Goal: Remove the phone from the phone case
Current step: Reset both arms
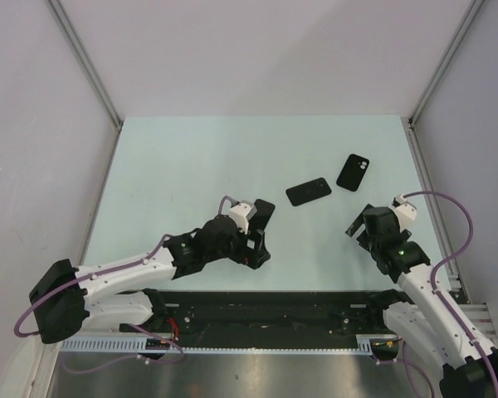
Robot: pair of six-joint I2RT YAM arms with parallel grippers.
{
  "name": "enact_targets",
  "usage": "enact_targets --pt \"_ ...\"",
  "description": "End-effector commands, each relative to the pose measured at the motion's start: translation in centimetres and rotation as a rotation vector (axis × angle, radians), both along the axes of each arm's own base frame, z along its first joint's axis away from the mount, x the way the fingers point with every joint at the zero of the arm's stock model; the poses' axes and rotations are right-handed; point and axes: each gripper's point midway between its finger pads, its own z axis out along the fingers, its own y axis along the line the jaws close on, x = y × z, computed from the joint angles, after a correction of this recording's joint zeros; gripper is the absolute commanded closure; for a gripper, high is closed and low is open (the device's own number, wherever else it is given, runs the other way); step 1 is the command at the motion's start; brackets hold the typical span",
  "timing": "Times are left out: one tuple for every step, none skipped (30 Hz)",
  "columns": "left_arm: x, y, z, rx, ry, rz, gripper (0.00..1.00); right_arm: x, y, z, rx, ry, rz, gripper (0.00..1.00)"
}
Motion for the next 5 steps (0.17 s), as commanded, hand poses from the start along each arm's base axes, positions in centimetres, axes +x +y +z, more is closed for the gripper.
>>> enact_targets --pt "-0.28 -0.60 0.97 -0.064 -0.008 -0.015 0.03 -0.12 -0.58 0.09 -0.017 -0.017 -0.043 0.09" --pt "-0.30 -0.57 0.94 -0.064 -0.008 -0.015 0.03 -0.04 -0.49 0.12 -0.014 -0.020 -0.041 0.09" --pt "-0.31 -0.56 0.91 -0.065 -0.006 -0.014 0.03 -0.01 -0.47 0.12 -0.016 -0.020 -0.039 0.09" --pt "-0.33 -0.53 0.79 -0.062 -0.006 -0.015 0.03 0.01 -0.40 0.04 -0.016 -0.017 -0.037 0.09" --pt "-0.38 -0.52 0.63 -0.057 -0.005 -0.018 0.03 0.01 -0.31 0.09 -0.011 -0.020 -0.035 0.09"
